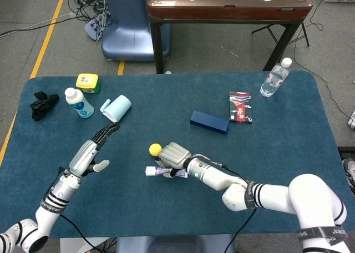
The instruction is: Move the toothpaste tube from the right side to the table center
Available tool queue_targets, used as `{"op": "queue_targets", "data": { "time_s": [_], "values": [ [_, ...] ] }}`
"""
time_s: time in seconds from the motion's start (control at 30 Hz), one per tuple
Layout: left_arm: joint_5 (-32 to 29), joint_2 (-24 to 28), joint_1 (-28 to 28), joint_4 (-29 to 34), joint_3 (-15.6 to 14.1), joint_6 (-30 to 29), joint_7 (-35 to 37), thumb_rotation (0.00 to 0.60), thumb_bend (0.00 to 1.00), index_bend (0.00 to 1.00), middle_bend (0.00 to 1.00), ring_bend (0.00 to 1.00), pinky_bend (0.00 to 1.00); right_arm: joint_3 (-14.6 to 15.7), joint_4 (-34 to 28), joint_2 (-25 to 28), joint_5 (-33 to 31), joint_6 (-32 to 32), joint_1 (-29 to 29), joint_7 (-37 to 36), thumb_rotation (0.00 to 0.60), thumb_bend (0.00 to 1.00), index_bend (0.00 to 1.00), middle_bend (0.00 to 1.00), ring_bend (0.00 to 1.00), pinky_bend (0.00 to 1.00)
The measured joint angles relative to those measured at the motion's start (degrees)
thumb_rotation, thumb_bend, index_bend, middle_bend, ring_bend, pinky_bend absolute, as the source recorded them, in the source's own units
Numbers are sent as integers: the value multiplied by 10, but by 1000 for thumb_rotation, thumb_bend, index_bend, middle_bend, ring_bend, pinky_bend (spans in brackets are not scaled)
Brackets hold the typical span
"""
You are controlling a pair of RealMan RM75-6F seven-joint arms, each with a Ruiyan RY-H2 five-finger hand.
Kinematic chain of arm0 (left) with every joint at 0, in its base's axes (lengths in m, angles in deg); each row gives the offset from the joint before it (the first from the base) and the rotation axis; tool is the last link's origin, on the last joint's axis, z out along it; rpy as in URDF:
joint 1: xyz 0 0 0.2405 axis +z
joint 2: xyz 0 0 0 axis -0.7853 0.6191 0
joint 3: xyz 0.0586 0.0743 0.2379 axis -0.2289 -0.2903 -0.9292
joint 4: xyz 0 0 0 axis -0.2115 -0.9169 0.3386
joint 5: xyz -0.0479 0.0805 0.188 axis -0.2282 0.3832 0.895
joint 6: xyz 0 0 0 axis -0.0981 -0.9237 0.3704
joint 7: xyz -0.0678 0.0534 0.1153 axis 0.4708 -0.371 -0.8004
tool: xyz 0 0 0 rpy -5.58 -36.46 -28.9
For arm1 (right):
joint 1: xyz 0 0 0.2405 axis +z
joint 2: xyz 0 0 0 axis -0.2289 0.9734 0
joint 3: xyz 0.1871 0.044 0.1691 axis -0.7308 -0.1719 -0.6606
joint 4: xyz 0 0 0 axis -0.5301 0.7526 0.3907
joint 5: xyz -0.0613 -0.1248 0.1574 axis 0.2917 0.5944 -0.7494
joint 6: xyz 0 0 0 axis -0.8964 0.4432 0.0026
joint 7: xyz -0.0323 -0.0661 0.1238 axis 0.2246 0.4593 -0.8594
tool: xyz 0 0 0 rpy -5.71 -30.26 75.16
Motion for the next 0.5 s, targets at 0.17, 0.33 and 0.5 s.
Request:
{"op": "queue_targets", "data": {
  "time_s": [0.17,0.33,0.5],
  "values": [
    [0,4,4,5,1,-1,-9,0,0,0,0,0,27,2,-27,15,-22,22,-8,40,600,404,471,442,334,318],
    [-1,9,6,11,1,2,-22,0,0,0,0,0,27,1,-57,36,-36,44,-15,73,600,349,380,396,331,318],
    [-8,20,8,19,1,12,-39,0,0,0,0,0,27,-1,-88,60,-47,71,-24,99,600,310,367,384,324,318]
  ]
}}
